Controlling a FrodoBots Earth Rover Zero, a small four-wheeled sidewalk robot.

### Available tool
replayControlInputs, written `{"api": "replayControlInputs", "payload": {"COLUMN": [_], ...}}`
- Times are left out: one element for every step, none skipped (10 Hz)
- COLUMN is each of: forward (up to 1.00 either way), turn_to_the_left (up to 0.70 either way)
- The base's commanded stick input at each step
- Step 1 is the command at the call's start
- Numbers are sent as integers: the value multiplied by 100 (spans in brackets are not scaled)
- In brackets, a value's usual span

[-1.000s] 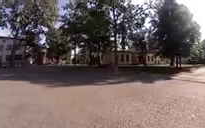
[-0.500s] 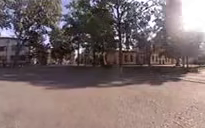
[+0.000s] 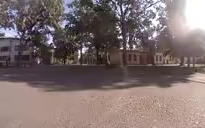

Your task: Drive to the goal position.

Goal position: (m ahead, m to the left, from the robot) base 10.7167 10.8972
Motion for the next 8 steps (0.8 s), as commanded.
{"api": "replayControlInputs", "payload": {"forward": [60,60,60,60,60,60,60,60], "turn_to_the_left": [15,15,15,15,15,15,15,15]}}
